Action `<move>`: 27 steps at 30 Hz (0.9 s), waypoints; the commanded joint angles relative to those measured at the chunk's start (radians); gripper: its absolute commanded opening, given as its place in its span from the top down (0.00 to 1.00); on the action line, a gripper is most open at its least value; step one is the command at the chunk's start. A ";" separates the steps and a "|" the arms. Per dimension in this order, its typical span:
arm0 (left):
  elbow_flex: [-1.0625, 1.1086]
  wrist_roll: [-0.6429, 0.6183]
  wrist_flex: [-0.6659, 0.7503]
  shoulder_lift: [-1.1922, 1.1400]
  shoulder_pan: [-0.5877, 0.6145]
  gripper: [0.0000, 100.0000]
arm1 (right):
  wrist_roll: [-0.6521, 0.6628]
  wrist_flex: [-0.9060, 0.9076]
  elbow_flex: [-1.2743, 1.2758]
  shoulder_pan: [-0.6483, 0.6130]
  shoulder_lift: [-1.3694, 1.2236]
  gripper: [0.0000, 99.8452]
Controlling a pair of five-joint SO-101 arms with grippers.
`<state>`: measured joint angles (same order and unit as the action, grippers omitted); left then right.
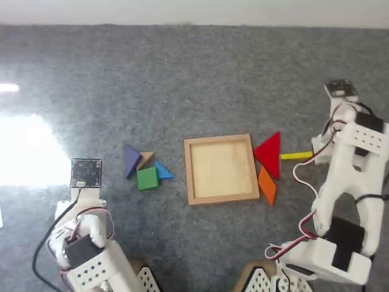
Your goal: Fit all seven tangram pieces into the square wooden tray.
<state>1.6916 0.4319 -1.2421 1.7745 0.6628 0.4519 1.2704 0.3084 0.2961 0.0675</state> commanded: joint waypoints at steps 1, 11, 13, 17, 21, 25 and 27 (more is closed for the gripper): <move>-0.007 -0.009 -0.008 -0.002 -0.008 0.99 | -0.012 -0.036 -0.049 -0.051 0.007 0.95; -0.007 -0.009 -0.008 -0.002 -0.008 0.99 | -0.006 -0.180 0.114 -0.116 0.008 0.95; -0.007 -0.009 -0.008 -0.002 -0.008 0.99 | -0.006 -0.182 0.121 -0.114 0.016 0.95; -0.007 -0.009 -0.008 -0.002 -0.008 0.99 | 0.017 -0.154 0.118 -0.119 0.019 0.94; -0.007 -0.009 -0.008 -0.002 -0.008 0.99 | 0.253 -0.031 0.118 -0.120 0.036 0.82; -0.007 -0.009 -0.008 -0.002 -0.008 0.99 | 0.374 -0.033 0.132 -0.159 0.010 0.75; -0.007 -0.009 -0.008 -0.002 -0.008 0.99 | 0.453 -0.030 0.135 -0.180 -0.021 0.75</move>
<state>1.6916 0.4319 -1.2421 1.7745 0.6628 0.8017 1.2275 0.4480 0.1458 0.0614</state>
